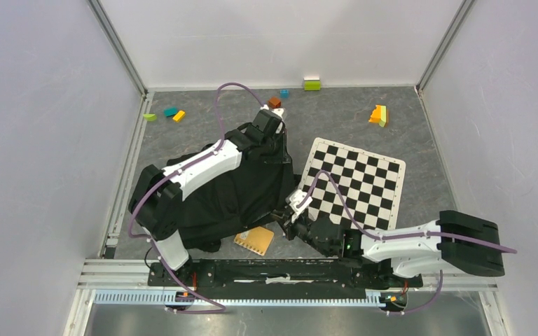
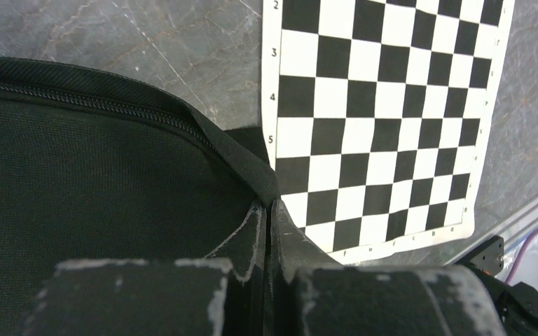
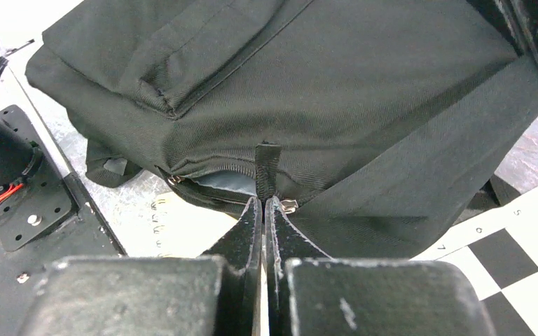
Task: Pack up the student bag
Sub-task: Zip the student bag at the center of the board.
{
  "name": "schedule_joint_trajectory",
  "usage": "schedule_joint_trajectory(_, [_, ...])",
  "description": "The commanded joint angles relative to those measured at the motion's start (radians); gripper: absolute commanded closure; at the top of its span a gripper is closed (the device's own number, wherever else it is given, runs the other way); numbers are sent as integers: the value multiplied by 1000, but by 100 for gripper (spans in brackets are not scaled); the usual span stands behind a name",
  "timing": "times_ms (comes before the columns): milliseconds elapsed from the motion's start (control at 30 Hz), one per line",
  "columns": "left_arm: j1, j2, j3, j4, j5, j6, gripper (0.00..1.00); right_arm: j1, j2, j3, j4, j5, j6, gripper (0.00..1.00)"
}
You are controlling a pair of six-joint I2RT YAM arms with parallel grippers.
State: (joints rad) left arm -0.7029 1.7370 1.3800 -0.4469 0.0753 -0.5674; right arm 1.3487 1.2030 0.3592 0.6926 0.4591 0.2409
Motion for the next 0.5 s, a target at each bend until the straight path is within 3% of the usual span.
schedule_joint_trajectory(0, [48, -74, 4, 293, -114, -50, 98, 61, 28, 65, 57, 44, 91, 100])
schedule_joint_trajectory(200, [72, -109, -17, 277, -125, -8, 98, 62, 7, 41, 78, 26, 74, 100])
schedule_joint_trajectory(467, [106, -88, 19, 302, -122, -31, 98, 119, 159, 129, 149, -68, 51, 100])
